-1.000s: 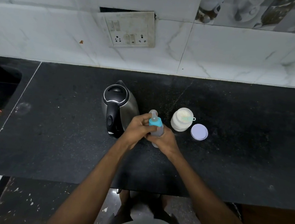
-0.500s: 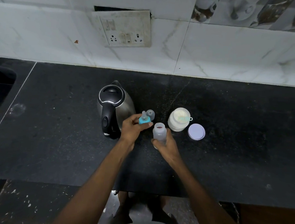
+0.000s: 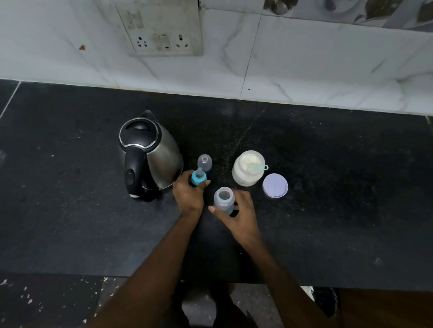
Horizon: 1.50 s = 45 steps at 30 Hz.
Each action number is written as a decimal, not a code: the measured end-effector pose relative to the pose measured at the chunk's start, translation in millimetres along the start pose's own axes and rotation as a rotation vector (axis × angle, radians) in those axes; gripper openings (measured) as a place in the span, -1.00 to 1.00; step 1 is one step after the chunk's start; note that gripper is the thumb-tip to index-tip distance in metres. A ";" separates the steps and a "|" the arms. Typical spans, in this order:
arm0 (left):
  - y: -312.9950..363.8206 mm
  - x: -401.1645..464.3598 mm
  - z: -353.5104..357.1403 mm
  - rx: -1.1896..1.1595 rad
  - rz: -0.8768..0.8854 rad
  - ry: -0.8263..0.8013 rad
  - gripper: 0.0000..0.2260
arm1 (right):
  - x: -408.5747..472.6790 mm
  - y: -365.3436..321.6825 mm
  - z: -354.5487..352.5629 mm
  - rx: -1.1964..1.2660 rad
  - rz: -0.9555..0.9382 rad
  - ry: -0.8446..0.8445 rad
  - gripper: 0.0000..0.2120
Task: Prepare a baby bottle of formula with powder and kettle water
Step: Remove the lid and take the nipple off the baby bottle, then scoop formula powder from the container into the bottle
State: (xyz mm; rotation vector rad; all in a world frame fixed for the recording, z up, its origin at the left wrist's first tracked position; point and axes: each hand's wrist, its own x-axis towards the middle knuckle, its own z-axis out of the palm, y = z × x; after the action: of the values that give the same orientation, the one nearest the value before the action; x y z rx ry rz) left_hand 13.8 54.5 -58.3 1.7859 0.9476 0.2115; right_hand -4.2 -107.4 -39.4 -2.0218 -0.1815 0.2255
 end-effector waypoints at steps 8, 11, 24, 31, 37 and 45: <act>0.5 -4.5 16.8 0.035 0.039 0.128 -0.62 | 1.1 3.9 -5.7 -0.013 -0.067 -0.050 -0.45; 2.4 -7.1 18.5 0.013 0.011 0.157 -0.57 | 3.7 2.5 -6.8 -0.029 -0.099 -0.070 -0.43; -0.6 -13.6 22.1 0.088 0.034 0.202 -0.38 | 9.0 2.4 -11.3 -0.026 -0.077 -0.121 -0.39; 0.4 -34.9 -17.5 -0.016 0.089 0.146 -0.78 | 12.3 -9.0 -3.5 0.088 0.042 -0.104 -0.41; 14.7 -46.4 -36.7 -0.320 0.058 -0.371 -0.36 | 16.2 -15.7 -1.6 0.135 0.087 -0.142 -0.48; 10.7 -32.4 -38.3 -0.202 0.184 -0.390 -0.56 | 18.4 -28.3 -2.6 -0.016 -0.029 -0.164 -0.49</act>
State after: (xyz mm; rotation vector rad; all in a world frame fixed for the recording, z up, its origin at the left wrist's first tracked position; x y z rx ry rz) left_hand -23.7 58.3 -23.4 1.6466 0.4684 0.0662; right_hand 13.4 -93.0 -14.4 -2.0153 -0.3163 0.3730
